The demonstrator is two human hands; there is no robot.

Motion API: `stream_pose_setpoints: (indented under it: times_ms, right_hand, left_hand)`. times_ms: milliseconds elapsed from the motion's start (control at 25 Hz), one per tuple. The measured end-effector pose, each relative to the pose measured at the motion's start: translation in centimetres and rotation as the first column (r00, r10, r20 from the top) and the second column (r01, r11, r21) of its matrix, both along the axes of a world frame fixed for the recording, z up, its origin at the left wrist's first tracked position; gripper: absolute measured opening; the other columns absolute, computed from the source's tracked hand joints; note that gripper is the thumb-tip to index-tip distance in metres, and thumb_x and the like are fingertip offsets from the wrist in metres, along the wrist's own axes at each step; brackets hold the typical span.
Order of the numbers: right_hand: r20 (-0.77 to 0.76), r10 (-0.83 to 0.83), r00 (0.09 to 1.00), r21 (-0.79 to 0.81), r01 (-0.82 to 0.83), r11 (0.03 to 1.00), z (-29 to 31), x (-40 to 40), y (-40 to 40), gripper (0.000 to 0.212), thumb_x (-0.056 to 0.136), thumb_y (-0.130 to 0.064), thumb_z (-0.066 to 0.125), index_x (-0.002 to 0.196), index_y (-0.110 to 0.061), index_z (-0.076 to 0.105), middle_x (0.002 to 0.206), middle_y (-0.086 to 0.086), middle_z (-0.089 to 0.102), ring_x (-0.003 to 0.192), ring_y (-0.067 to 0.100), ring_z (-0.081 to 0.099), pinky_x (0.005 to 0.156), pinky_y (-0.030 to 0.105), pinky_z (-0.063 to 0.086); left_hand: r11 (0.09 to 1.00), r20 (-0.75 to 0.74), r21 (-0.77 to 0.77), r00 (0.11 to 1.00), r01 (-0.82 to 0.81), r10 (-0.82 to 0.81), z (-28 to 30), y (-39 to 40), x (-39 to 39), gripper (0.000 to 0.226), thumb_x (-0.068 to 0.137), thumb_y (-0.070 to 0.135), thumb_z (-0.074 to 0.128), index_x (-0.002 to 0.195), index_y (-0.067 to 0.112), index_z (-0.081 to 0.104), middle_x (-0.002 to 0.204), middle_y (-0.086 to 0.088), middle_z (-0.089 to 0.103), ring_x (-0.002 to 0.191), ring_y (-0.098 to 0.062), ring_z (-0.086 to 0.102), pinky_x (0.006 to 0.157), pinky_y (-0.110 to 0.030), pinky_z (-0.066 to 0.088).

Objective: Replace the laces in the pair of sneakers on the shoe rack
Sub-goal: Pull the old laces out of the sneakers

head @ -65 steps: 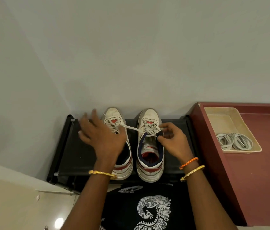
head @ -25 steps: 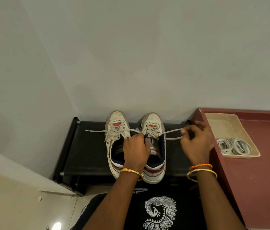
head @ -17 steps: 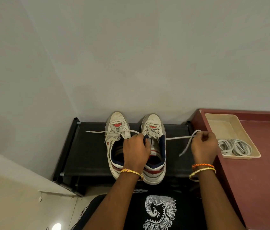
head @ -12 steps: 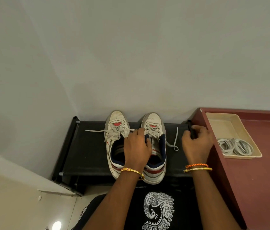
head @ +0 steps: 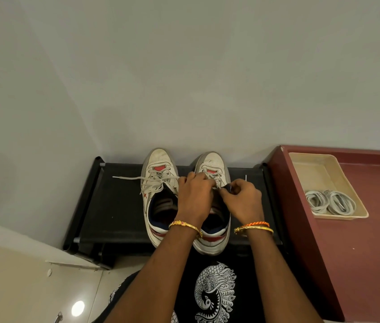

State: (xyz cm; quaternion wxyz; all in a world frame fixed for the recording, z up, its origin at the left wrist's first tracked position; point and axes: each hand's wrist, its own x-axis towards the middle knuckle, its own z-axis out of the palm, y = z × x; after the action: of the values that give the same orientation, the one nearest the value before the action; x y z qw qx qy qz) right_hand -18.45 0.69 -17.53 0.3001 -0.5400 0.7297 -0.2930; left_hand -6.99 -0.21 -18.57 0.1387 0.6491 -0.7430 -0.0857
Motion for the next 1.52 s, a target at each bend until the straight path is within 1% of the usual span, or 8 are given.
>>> stream_pose_setpoints:
  times_ms: [240,360,560,800,1040,1200,1400,1520]
  right_hand:
    - [0.046,-0.044,0.998,0.023,0.043,0.999,0.3,-0.3,0.0,0.01,0.082,-0.02,0.066,0.083,-0.01,0.063,0.08,0.002,0.062,0.072,0.011,0.054,0.051,0.011,0.033]
    - [0.067,-0.062,0.996,0.037,0.06,0.998,0.5,-0.6,0.0,0.01,0.082,-0.019,0.065,0.079,-0.011,0.061,0.076,0.002,0.059,0.071,0.013,0.052,0.05,0.011,0.032]
    - [0.098,-0.077,0.992,0.061,0.071,0.996,0.4,-0.8,0.0,0.011,0.083,-0.021,0.065,0.082,-0.011,0.063,0.086,0.005,0.063,0.075,0.014,0.055,0.05,0.013,0.033]
    - [0.129,-0.043,0.991,0.077,0.034,0.996,0.6,-0.8,-0.2,0.007,0.084,-0.019,0.064,0.081,-0.013,0.061,0.074,-0.003,0.058,0.065,0.005,0.053,0.047,0.011,0.033]
    - [0.14,-0.051,0.989,0.072,0.041,0.997,0.5,-0.8,-0.1,0.007,0.084,-0.019,0.064,0.081,-0.014,0.061,0.072,-0.003,0.059,0.063,0.002,0.052,0.048,0.012,0.033]
    - [0.144,-0.047,0.988,0.082,0.036,0.996,0.6,-0.8,-0.2,0.008,0.083,-0.019,0.065,0.08,-0.013,0.061,0.071,-0.003,0.058,0.064,0.006,0.054,0.049,0.015,0.036]
    - [0.174,-0.067,0.982,0.086,0.052,0.995,0.4,-0.7,-0.3,0.01,0.082,-0.02,0.066,0.076,-0.014,0.061,0.071,0.0,0.062,0.071,0.016,0.061,0.065,0.031,0.053]
    - [0.169,-0.07,0.983,0.091,0.055,0.994,0.3,-0.7,-0.4,0.011,0.082,-0.02,0.066,0.074,-0.015,0.061,0.07,-0.001,0.062,0.069,0.015,0.06,0.066,0.03,0.053]
  left_hand:
    - [0.997,-0.142,-0.017,0.987,-0.074,0.071,-0.4,0.0,-0.6,0.02,0.095,0.024,0.049,0.111,0.017,0.057,0.111,-0.004,0.059,0.103,-0.023,0.053,0.086,-0.039,0.041]
    - [0.952,-0.634,0.112,0.717,-0.285,0.29,0.0,-0.3,0.3,0.005,0.091,0.013,0.051,0.088,0.009,0.052,0.077,-0.004,0.057,0.068,-0.017,0.053,0.062,-0.032,0.044]
    - [0.87,-0.8,0.409,0.351,-0.275,0.487,1.5,-1.2,1.5,0.018,0.09,0.0,0.04,0.095,0.016,0.047,0.081,-0.002,0.051,0.062,-0.01,0.045,0.053,-0.022,0.035]
    - [0.991,-0.212,0.131,0.976,-0.022,0.049,0.4,0.1,0.9,0.028,0.083,0.04,0.06,0.108,0.028,0.064,0.113,0.003,0.047,0.113,-0.017,0.036,0.095,-0.035,0.032]
    - [0.994,-0.141,0.08,0.986,-0.079,0.09,0.3,-0.1,-0.4,0.021,0.088,0.035,0.06,0.104,0.028,0.071,0.14,0.003,0.038,0.13,-0.02,0.025,0.1,-0.038,0.019]
    - [0.943,-0.538,0.035,0.789,-0.33,0.296,1.4,-0.1,1.7,0.005,0.082,0.024,0.067,0.077,0.023,0.068,0.127,0.005,0.048,0.122,-0.015,0.036,0.1,-0.039,0.024]
    - [0.852,-0.914,0.297,0.131,-0.431,0.385,3.5,0.2,4.2,0.016,0.09,0.011,0.055,0.075,0.015,0.059,0.085,-0.004,0.064,0.083,-0.015,0.057,0.082,-0.034,0.048]
    - [0.898,-0.899,0.245,0.261,-0.366,0.352,3.8,0.1,3.4,0.015,0.09,0.014,0.053,0.076,0.018,0.052,0.065,0.005,0.053,0.064,-0.009,0.049,0.068,-0.028,0.041]
